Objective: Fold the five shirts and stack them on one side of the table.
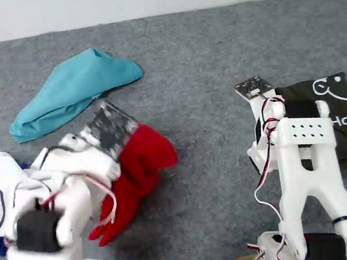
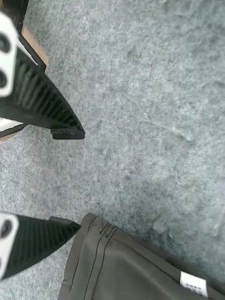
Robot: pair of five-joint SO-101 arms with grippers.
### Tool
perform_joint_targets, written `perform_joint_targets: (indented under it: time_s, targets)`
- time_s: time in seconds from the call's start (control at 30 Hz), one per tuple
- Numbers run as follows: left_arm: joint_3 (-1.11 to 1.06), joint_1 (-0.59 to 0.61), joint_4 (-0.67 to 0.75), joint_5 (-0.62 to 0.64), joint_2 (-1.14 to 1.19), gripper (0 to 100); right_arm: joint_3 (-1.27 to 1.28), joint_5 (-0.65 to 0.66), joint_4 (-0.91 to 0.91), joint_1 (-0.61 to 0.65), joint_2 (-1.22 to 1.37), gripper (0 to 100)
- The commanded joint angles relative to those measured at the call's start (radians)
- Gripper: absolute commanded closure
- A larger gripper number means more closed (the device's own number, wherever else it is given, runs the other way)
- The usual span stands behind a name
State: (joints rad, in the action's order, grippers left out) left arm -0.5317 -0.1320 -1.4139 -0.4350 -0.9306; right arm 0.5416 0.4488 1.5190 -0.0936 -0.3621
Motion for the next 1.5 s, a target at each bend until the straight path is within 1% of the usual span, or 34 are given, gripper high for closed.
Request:
perform_joint_targets:
  time_s: [0.0, 0.1, 0.2, 0.43, 0.57, 0.8, 0.87, 0.97, 1.13, 1.2, 1.47]
  targets:
    - [-0.117, 0.178, 0.196, 0.095, 0.051, 89, -0.005, -0.009, -0.002, -0.002, -0.025, 72.4]
    - [-0.232, 0.310, 0.387, 0.170, 0.104, 86, -0.005, -0.009, -0.001, -0.002, -0.025, 72.4]
    - [-0.300, 0.382, 0.474, 0.193, 0.138, 85, -0.005, -0.009, -0.001, -0.002, -0.025, 72.4]
    - [-0.361, 0.468, 0.471, 0.193, 0.141, 85, -0.005, -0.009, -0.001, -0.002, -0.025, 72.4]
    - [-0.366, 0.483, 0.388, 0.189, 0.141, 85, -0.005, -0.009, -0.001, -0.002, -0.025, 72.4]
    - [-0.366, 0.473, 0.279, 0.186, 0.149, 85, -0.003, -0.009, -0.002, 0.002, -0.025, 72.4]
    - [-0.367, 0.448, 0.249, 0.184, 0.149, 85, -0.003, -0.009, -0.004, 0.002, -0.025, 72.4]
    - [-0.367, 0.373, 0.196, 0.152, 0.149, 85, -0.003, -0.009, -0.004, 0.002, -0.025, 72.4]
    - [-0.367, 0.196, 0.077, 0.124, 0.149, 85, -0.003, -0.009, -0.002, -0.001, -0.025, 72.4]
    - [-0.367, 0.173, 0.068, 0.106, 0.149, 85, -0.003, -0.009, -0.001, -0.002, -0.025, 72.4]
    - [-0.409, 0.176, 0.086, 0.087, 0.150, 85, -0.003, -0.009, -0.001, -0.002, -0.025, 72.4]
